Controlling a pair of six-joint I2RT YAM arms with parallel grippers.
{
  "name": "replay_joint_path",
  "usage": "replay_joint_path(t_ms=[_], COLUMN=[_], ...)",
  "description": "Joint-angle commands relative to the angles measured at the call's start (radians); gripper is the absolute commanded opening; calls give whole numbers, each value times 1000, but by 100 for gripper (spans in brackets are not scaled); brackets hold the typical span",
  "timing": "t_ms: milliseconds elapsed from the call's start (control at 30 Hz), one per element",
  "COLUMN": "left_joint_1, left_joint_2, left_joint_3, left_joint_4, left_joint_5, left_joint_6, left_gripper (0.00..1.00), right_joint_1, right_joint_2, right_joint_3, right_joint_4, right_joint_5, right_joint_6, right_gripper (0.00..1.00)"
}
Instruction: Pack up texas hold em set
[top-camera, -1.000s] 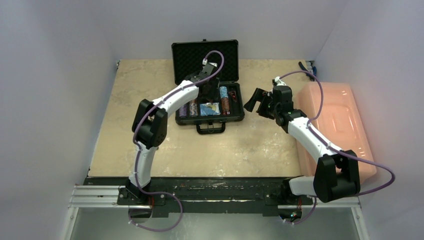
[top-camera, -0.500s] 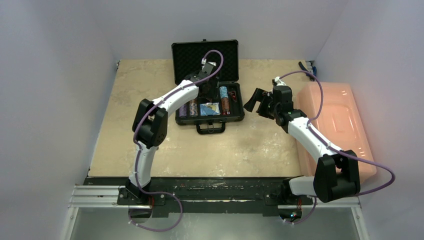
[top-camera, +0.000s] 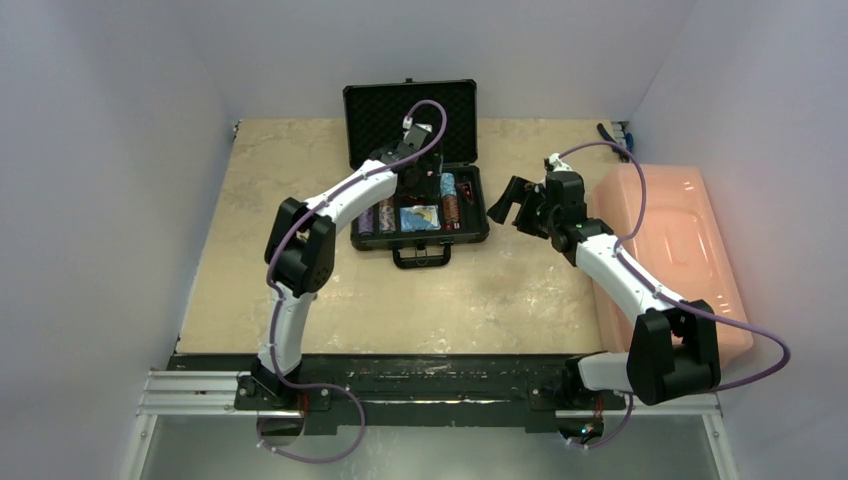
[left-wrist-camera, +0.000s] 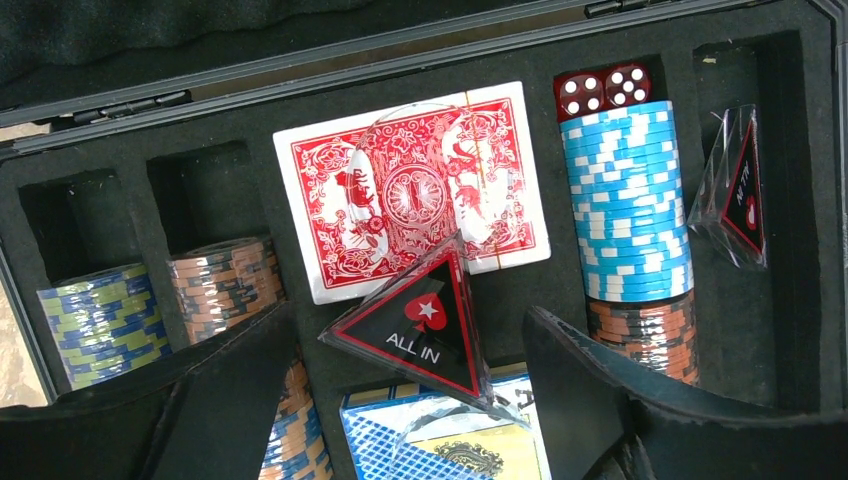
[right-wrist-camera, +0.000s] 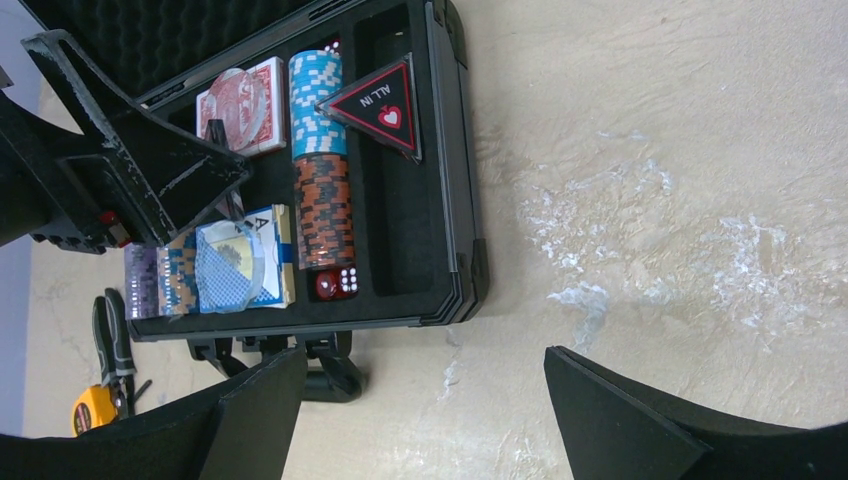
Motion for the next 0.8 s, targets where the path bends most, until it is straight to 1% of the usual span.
replay_joint_path(t_ms=[0,233,500,633,767], left_joint_1=[8,8,5,6,6], left_joint_2=[-47,-153,-396,-559,-703], left_joint_3=[3,-47,-251,-361,-467], left_joint_4=[28,18,29,-5,-50], left_joint_5=[-15,-9,-17,-95,-166], left_joint_6=[-10,-5,15,7,18], left_gripper=[84,86,92,100,100], right_joint_1=[3,3,3,2,3], right_joint_2=[-10,-29,-57,-77,-112], right_joint_3=[-8,-7,-7,-8,-12], right_joint_4=[37,31,26,28,35], right_joint_5=[-18,-8,10,14,18], right_joint_6=[-21,-26,-41,-50,-46], right_gripper=[94,94,94,96,99])
